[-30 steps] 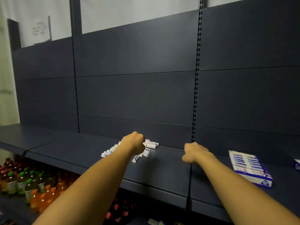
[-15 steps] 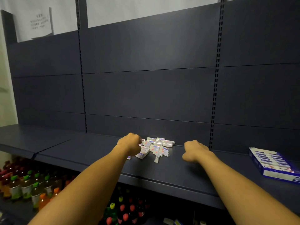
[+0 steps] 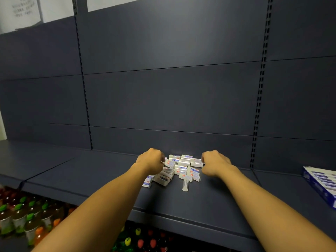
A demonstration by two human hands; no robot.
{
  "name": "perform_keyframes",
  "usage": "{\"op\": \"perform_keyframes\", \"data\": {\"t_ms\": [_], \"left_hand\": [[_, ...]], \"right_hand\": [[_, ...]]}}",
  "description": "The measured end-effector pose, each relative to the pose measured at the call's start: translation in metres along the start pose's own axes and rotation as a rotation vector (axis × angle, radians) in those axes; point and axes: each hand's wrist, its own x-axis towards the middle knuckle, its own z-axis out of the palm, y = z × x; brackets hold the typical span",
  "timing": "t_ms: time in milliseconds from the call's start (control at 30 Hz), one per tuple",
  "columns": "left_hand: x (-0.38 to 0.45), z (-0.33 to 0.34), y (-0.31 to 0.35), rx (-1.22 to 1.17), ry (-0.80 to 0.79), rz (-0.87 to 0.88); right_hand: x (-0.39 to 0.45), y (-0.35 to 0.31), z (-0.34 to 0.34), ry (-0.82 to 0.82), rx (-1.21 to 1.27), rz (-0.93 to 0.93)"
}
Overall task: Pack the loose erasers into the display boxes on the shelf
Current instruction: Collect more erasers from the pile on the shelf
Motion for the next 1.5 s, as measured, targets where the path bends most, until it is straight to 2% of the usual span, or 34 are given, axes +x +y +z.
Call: {"op": "perform_keyframes", "data": {"t_ms": [367,600,700,900,1033,1267,1500], "left_hand": [[0.054,0.030,0.003,-0.132,0.039,0.114],[0.080,0.049,0.005,-0.174,0.089,0.242],[0.094,0.057,0.003,-0.267,0.104,0.269],[0.119,0.079,-0.002,-0.419,0.012,0.291],[0.125,0.083,-0.003,-0.404,-0.018,0.313],[0.123,0.086,-0.006,-0.232,-0.001,0.390],[0.124,0.087,-0.004,-0.212,0.003,0.392]], "right_hand": [[0.054,0.015,0.044,0.095,0.183,0.046],[0.068,0.024,0.073,0.270,0.324,0.141],[0.070,0.025,0.088,0.326,0.416,0.152],[0.075,0.034,0.096,0.409,0.480,0.067],[0.072,0.041,0.099,0.364,0.494,-0.019],[0.079,0.037,0.103,0.296,0.458,-0.164],[0.079,0.037,0.105,0.250,0.372,-0.168]]}}
